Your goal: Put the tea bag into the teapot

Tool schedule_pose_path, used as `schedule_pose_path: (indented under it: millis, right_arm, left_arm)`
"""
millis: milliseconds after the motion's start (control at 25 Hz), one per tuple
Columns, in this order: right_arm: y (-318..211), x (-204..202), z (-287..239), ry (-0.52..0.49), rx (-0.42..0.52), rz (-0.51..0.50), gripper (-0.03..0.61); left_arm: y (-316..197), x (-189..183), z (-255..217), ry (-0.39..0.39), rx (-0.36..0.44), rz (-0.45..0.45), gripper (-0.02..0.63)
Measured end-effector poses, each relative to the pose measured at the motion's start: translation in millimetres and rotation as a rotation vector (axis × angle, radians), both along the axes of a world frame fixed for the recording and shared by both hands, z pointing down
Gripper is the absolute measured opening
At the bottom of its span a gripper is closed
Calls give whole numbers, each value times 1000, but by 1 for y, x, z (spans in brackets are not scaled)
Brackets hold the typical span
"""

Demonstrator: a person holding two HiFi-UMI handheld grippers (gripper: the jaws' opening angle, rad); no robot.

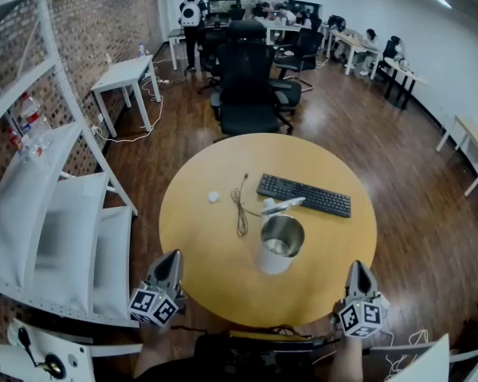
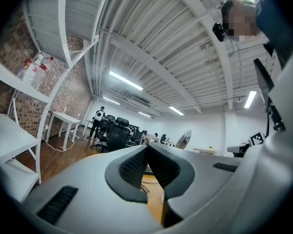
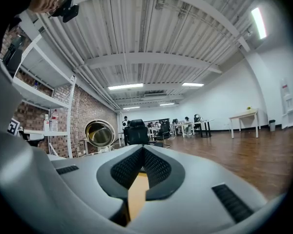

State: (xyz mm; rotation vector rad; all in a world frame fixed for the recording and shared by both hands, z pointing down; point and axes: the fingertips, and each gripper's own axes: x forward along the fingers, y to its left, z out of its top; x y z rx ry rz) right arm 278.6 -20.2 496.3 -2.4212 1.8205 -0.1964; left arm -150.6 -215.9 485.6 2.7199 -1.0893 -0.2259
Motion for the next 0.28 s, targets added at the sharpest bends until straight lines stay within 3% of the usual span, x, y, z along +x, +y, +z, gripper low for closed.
schedule_pose_path:
  millis: [280]
  right_arm:
    - [3, -2, 2, 7, -5, 10, 11]
  left_arm:
    - [-3, -2, 2, 18, -14, -3, -6]
